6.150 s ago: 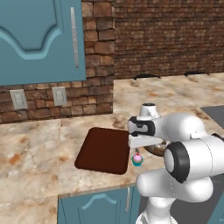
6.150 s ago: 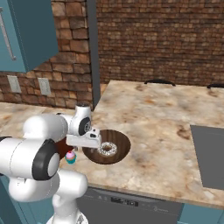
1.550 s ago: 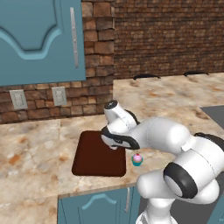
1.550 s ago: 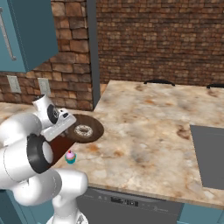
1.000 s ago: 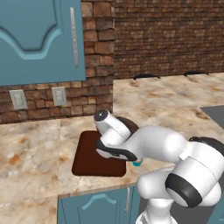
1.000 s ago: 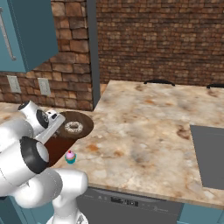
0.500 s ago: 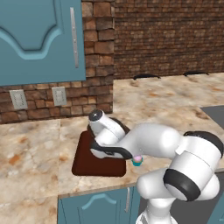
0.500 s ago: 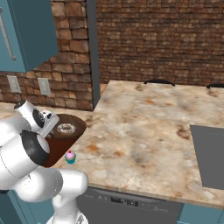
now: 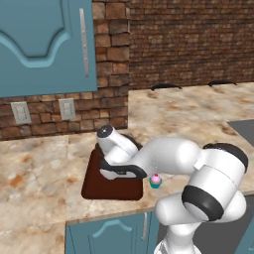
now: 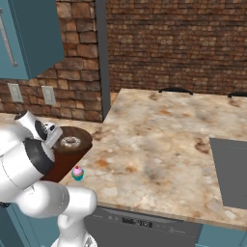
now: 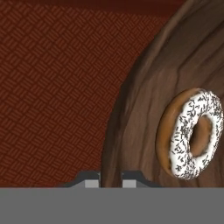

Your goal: Place the bowl with donut and the cupcake onto the tray.

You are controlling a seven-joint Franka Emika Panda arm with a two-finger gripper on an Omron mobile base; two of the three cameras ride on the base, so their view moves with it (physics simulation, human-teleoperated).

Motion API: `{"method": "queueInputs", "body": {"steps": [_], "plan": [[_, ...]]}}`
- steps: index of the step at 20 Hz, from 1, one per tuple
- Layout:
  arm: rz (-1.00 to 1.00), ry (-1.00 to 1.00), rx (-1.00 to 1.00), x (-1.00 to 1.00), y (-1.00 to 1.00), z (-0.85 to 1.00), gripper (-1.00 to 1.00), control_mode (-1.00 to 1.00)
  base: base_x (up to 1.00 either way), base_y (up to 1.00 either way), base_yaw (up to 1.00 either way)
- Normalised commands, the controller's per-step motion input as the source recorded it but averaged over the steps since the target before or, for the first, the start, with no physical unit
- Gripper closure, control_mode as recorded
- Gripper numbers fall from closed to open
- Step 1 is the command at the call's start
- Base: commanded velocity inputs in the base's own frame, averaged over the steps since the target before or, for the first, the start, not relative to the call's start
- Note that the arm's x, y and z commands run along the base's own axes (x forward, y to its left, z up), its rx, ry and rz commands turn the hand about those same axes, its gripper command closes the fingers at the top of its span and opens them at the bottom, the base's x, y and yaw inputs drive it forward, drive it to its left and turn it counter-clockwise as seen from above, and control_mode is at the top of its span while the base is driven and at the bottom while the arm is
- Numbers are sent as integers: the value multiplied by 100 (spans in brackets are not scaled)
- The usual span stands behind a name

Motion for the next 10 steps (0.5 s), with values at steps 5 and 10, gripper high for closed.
{"method": "queueInputs", "body": {"steps": [5, 10], "plan": [[1, 0, 0, 0, 0, -16, 100, -100, 0, 0, 0], [0, 0, 0, 0, 0, 0, -100, -100, 0, 0, 0]]}}
